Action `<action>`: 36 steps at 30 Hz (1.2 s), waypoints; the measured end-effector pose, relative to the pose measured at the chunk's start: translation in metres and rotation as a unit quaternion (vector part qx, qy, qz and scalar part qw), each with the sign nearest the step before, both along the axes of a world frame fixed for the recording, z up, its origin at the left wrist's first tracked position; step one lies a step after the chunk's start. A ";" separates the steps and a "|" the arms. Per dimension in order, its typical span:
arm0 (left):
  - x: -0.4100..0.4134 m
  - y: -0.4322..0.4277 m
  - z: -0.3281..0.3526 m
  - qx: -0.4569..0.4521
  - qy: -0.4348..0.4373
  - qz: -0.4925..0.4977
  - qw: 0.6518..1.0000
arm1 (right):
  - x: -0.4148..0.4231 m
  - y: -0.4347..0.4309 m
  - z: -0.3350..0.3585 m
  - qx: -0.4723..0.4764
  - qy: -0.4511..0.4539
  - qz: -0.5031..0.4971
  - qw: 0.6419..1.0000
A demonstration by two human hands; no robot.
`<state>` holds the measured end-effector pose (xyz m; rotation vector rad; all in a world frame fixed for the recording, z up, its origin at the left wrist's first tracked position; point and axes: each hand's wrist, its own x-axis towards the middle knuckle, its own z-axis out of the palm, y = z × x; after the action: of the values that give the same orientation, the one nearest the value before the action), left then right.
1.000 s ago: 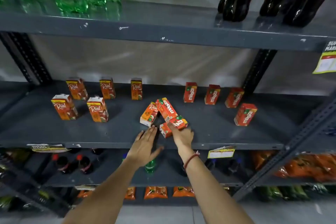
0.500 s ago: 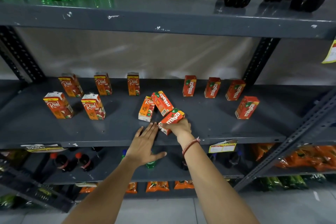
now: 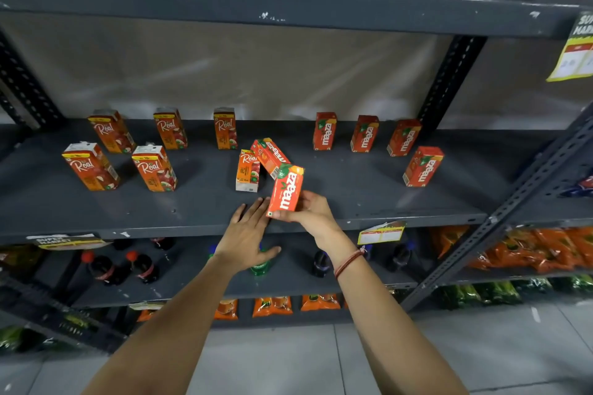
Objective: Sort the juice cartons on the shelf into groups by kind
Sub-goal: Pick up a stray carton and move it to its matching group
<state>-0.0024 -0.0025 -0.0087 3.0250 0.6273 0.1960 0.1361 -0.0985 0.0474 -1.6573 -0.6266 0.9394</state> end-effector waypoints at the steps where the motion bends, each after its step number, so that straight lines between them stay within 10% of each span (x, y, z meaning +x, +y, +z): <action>1: 0.000 0.000 0.000 0.001 -0.001 -0.001 1.000 | -0.002 -0.003 0.002 0.007 -0.005 0.013 1.000; 36: 0.032 0.004 0.002 0.011 0.007 0.051 0.999 | 0.182 -0.045 -0.004 -0.104 -0.302 -0.173 0.932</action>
<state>0.0292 0.0014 -0.0068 3.0202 0.7880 0.1879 0.3178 -0.1438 0.0438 -2.1816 -0.6190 0.2312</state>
